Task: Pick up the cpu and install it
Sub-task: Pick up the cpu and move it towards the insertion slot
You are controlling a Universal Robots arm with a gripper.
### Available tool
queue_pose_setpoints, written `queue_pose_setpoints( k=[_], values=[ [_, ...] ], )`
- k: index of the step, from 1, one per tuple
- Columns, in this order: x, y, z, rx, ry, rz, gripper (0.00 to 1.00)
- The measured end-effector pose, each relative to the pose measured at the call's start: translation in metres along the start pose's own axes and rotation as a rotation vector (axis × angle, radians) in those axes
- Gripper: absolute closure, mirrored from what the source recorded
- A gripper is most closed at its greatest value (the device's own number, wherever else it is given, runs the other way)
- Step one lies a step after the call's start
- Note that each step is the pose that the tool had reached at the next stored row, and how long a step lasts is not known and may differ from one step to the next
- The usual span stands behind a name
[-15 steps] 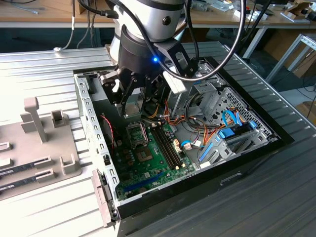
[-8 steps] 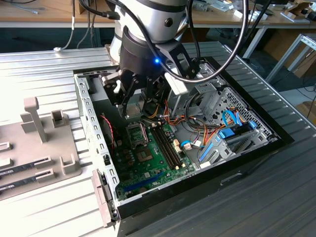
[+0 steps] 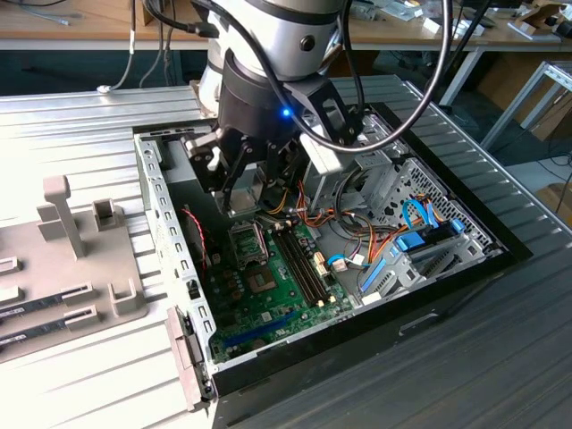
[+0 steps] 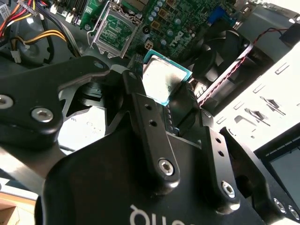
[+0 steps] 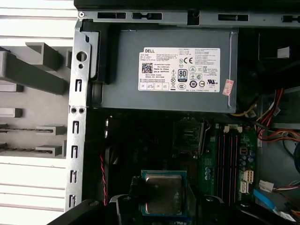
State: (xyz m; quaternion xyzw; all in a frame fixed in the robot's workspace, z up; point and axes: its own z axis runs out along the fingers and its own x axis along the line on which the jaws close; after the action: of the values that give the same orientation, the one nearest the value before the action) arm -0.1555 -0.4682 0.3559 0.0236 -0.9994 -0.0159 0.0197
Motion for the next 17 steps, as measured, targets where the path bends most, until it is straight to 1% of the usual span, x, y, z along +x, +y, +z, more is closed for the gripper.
queue_pose_setpoints(
  k=[13,17],
  values=[
    [-0.0020,-0.0055,0.0015,0.0001,-0.0001,0.000,0.53],
    [-0.0040,-0.0080,0.0021,0.0000,0.0000,0.000,0.53]
  ],
)
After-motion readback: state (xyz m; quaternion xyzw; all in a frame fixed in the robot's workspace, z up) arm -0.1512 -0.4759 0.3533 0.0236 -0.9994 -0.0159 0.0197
